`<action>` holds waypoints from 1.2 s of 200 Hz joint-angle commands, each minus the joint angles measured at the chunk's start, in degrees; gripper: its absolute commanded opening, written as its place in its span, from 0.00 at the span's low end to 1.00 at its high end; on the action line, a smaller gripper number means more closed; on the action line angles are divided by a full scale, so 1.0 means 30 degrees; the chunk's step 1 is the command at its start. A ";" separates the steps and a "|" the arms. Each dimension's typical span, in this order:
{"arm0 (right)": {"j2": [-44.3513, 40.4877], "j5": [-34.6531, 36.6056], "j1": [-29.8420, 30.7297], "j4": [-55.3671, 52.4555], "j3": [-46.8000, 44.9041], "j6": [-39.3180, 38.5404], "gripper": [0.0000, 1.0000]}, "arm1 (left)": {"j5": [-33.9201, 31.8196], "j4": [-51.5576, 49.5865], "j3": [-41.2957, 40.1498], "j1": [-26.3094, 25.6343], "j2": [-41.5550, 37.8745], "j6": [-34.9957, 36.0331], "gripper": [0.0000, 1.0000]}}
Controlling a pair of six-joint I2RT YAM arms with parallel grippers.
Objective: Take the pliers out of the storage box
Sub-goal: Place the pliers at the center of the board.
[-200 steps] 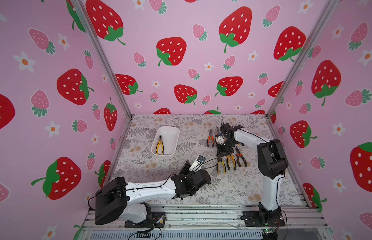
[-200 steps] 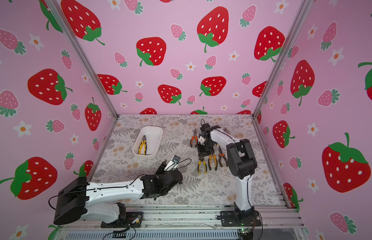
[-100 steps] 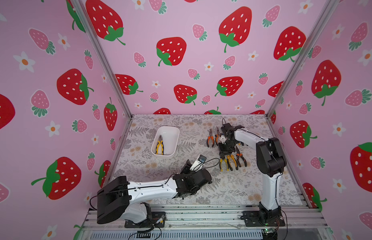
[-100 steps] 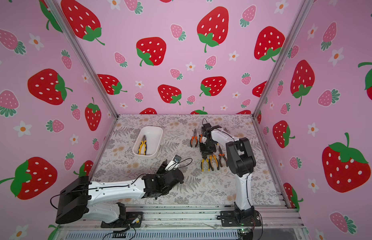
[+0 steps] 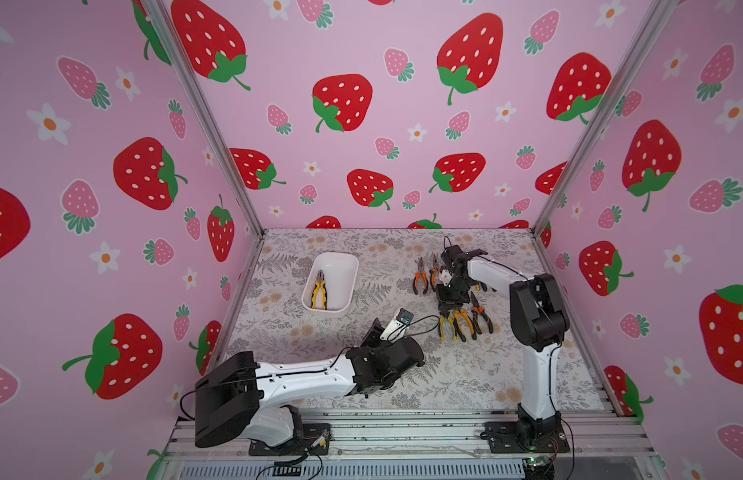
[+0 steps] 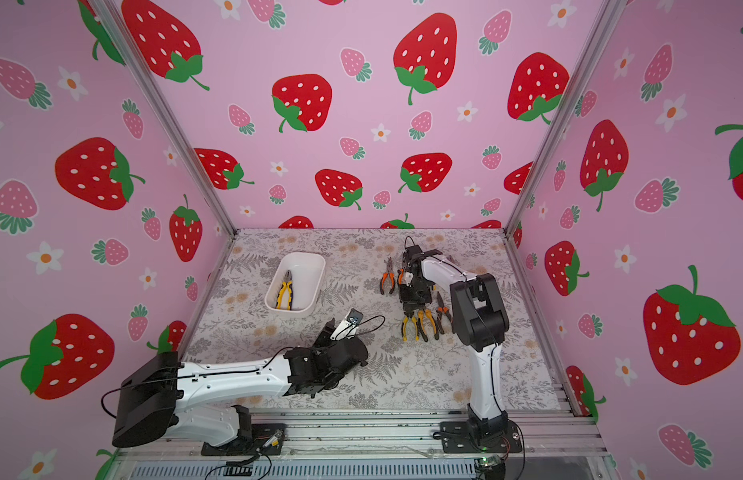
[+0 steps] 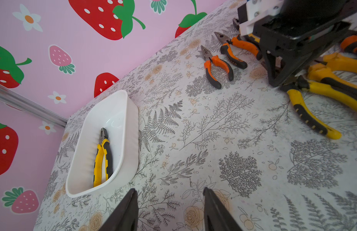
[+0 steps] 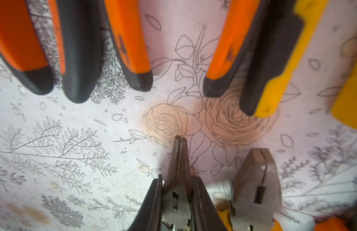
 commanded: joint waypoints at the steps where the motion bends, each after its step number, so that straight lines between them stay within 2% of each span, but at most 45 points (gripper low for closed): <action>1: 0.0484 0.0658 -0.0238 0.0610 0.0449 0.0067 0.25 | -0.0411 -0.0335 0.0805 0.0071 0.0247 0.0098 0.54; 43: 0.0306 0.0766 -0.0236 0.0772 0.0492 0.0113 0.33 | -0.0439 -0.0364 0.0915 0.0070 0.0394 0.0147 0.54; 100: 0.0067 0.0603 -0.0236 0.1025 0.0199 0.0193 0.37 | -0.0423 -0.0423 0.0949 0.0078 0.0416 0.0118 0.54; 146: -0.0088 0.0159 -0.0236 0.1115 0.0033 0.0259 0.31 | -0.0406 -0.0480 0.1020 0.0075 0.0479 0.0104 0.54; 187: -0.0290 -0.0055 -0.0199 0.1156 -0.0034 0.0566 0.21 | -0.0436 -0.0511 0.1049 0.0075 0.0484 0.0092 0.54; 240: -0.0578 0.0134 -0.0155 0.1064 -0.0078 0.1159 0.20 | -0.0413 -0.0563 0.1039 0.0075 0.0482 0.0070 0.54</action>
